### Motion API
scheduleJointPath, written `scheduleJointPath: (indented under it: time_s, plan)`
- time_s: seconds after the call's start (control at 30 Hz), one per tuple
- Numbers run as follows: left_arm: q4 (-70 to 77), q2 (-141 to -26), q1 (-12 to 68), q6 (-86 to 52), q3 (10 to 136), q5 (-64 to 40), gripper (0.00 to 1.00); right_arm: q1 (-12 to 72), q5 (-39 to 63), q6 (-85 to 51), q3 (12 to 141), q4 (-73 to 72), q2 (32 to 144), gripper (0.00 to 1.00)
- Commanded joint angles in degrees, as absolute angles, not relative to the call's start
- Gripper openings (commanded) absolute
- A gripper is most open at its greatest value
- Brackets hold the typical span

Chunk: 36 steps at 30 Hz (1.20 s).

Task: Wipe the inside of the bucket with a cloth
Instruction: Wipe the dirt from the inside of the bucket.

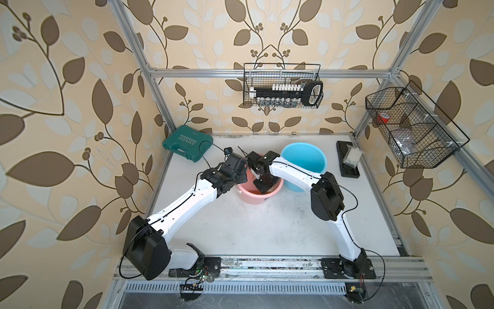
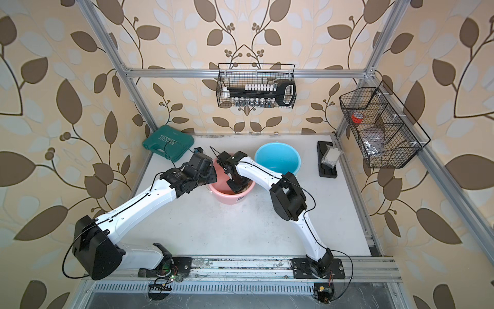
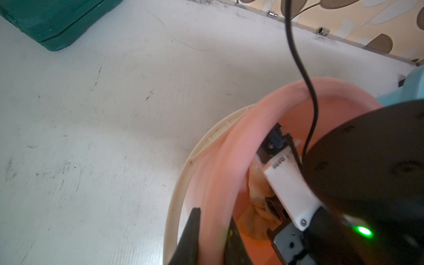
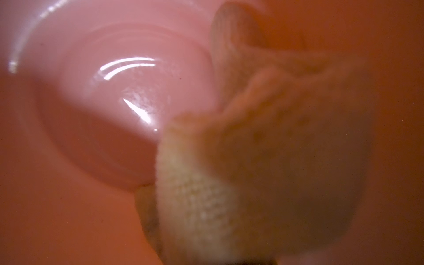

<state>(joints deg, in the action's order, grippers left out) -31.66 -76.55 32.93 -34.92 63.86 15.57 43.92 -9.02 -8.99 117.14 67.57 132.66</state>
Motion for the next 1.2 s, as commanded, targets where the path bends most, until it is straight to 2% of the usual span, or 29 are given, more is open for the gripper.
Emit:
scheduleJointPath:
  time_s: [0.0,0.13,0.27,0.43,0.6,0.7,0.8,0.93,1.17]
  plan:
    - [-33.84,-74.71,34.18,-33.35,62.33,11.17,0.00,42.76,-12.89,-13.08,120.84,69.86,137.49,0.00]
    - [-33.12,-74.28,34.15,-33.89,60.83,11.16,0.00,42.80,-9.69,-14.18,122.40,72.04,141.30,0.00]
    - [-32.55,-74.00,34.12,-34.05,60.29,11.46,0.00,42.81,3.13,-13.44,118.72,69.42,141.80,0.00]
    - [-32.45,-74.43,34.10,-34.13,60.72,11.69,0.00,43.57,28.13,-8.36,112.22,63.48,137.80,0.00]
    - [-32.51,-74.79,33.99,-34.30,61.35,11.69,0.00,43.43,38.76,-3.66,109.63,63.44,131.16,0.00]
    - [-32.70,-74.49,33.86,-34.31,61.09,11.96,0.00,41.15,41.85,-4.73,106.47,59.70,124.42,0.00]
    - [-32.84,-73.80,33.45,-34.46,60.44,12.22,0.00,38.59,38.45,-6.43,105.80,58.16,118.38,0.00]
    - [-32.70,-73.12,33.31,-34.54,59.83,11.95,0.00,38.04,23.96,-8.26,105.87,58.06,112.47,0.00]
    - [-32.87,-73.08,33.05,-34.19,60.24,11.78,0.00,41.97,1.35,-6.41,105.30,63.20,113.36,0.00]
